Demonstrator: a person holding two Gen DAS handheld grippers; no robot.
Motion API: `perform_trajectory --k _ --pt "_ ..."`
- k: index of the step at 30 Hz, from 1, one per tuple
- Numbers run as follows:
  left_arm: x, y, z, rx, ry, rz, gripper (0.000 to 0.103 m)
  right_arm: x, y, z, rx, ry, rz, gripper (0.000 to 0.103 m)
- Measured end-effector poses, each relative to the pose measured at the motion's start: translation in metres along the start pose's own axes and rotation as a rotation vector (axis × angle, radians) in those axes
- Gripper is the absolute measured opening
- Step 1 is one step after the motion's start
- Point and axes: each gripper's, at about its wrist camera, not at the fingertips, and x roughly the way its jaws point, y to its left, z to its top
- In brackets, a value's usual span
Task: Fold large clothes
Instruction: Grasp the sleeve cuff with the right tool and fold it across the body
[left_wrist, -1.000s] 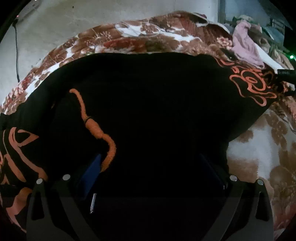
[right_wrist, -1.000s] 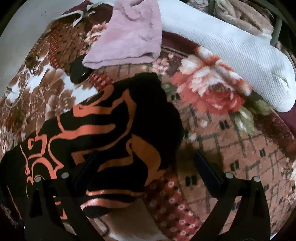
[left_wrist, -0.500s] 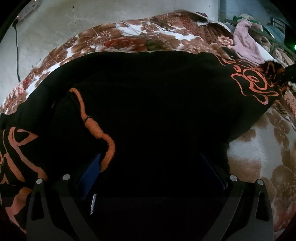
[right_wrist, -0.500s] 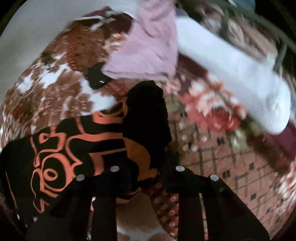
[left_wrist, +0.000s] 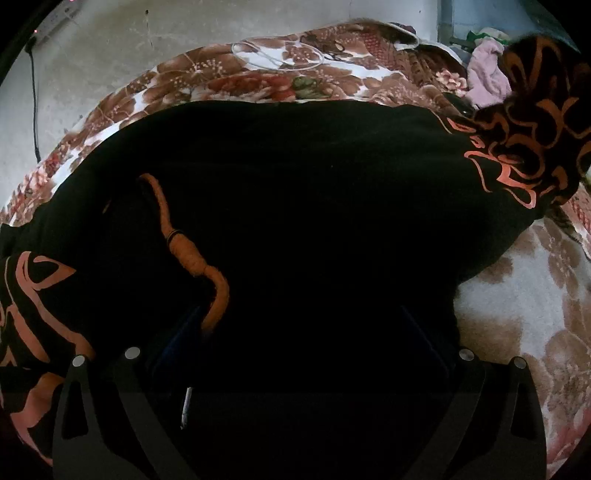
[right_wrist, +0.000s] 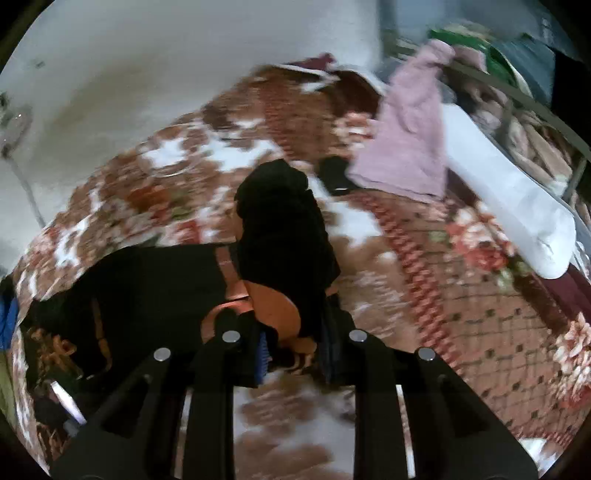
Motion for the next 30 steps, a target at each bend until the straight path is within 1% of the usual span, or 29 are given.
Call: perform_trajectory --k 3,4,7,10,14,17,20,25,27,30 --pt "-0.004 0.002 0.002 -0.012 0.000 -0.011 0.098 -0.011 0.040 -0.012 -0.005 0.009 0.062 0.023" --pt "-0.011 0.005 0.004 -0.026 -0.020 -0.024 0.098 -0.012 0.047 -0.015 -0.005 0.014 0.070 0.023" --pt "-0.044 0.015 0.010 -0.038 -0.104 -0.042 0.098 -0.017 0.087 -0.027 -0.044 0.022 0.100 0.023" --pt "-0.071 0.038 0.015 -0.071 -0.126 -0.053 0.098 -0.019 0.120 -0.035 -0.100 0.027 0.122 0.023" --pt "-0.106 0.088 0.011 -0.152 -0.138 -0.017 0.098 -0.025 0.178 -0.042 -0.179 0.017 0.179 0.023" --pt "-0.132 0.132 0.005 -0.202 -0.134 0.015 0.098 -0.031 0.225 -0.047 -0.215 0.011 0.236 0.023" --pt "-0.158 0.182 -0.008 -0.259 -0.143 0.051 0.098 -0.037 0.270 -0.053 -0.249 0.008 0.287 0.023" --pt "-0.178 0.247 -0.038 -0.288 -0.118 0.133 0.098 -0.039 0.348 -0.073 -0.328 0.002 0.351 0.023" --pt "-0.179 0.267 -0.050 -0.310 -0.091 0.147 0.098 -0.038 0.370 -0.084 -0.344 0.012 0.374 0.023" --pt "-0.178 0.301 -0.071 -0.352 -0.052 0.153 0.098 -0.030 0.406 -0.107 -0.358 0.054 0.417 0.023"
